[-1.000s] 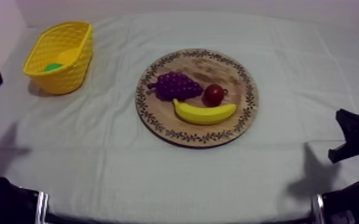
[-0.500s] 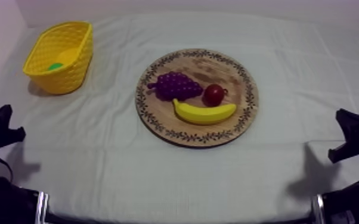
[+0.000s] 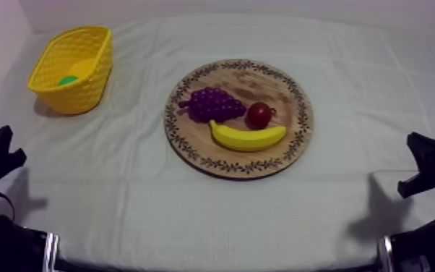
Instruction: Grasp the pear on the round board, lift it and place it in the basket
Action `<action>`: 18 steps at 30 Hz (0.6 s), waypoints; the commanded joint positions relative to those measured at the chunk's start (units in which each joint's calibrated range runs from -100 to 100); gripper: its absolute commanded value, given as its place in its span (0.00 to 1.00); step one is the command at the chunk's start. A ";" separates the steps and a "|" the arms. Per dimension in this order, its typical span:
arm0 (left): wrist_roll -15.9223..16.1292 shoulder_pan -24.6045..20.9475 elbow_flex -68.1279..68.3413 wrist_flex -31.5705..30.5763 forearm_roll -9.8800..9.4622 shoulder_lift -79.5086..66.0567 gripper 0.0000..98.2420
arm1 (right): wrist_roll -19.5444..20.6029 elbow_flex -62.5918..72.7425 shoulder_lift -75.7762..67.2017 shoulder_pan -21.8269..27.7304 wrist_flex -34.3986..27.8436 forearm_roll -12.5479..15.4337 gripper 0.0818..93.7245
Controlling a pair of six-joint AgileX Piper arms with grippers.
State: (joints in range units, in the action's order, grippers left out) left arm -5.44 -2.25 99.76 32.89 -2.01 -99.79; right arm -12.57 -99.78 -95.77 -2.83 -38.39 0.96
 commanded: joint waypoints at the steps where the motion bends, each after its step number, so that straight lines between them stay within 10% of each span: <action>1: -5.22 0.03 0.02 0.01 -0.02 -0.03 0.00 | 0.00 0.00 0.02 0.00 0.00 -0.01 0.00; 18: -4.66 0.04 0.02 0.01 -0.02 -0.04 0.00 | 0.00 0.00 0.02 0.00 0.00 -0.01 0.00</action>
State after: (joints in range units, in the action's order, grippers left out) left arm -10.14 -2.23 99.76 32.89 -1.98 -99.79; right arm -12.57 -99.78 -95.77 -2.83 -38.39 0.96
